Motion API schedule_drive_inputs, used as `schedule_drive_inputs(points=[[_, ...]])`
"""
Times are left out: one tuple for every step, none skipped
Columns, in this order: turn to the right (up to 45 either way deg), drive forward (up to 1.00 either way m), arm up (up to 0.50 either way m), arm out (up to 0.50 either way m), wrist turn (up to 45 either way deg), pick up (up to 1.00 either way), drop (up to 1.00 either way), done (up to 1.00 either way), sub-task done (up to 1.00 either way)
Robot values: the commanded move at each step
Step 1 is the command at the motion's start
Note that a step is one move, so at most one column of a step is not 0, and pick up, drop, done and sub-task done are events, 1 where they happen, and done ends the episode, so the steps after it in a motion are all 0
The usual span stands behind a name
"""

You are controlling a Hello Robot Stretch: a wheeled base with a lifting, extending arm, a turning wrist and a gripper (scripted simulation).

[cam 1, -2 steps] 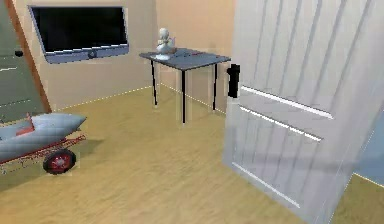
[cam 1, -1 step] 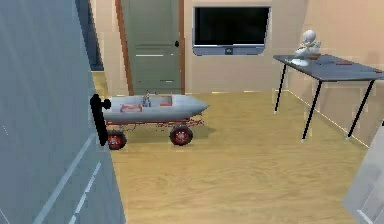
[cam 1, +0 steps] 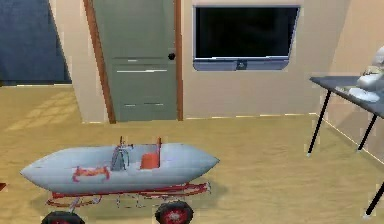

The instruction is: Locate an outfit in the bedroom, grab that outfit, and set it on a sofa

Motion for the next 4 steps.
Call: schedule_drive_inputs(points=[[-15.0,0.0,0.0,0.0,0.0,0.0,0.0,0.0,0.0],[0.0,0.2,0.0,0.0,0.0,0.0,0.0,0.0,0.0],[0.0,0.3,0.0,0.0,0.0,0.0,0.0,0.0,0.0],[-45.0,0.0,0.0,0.0,0.0,0.0,0.0,0.0,0.0]])
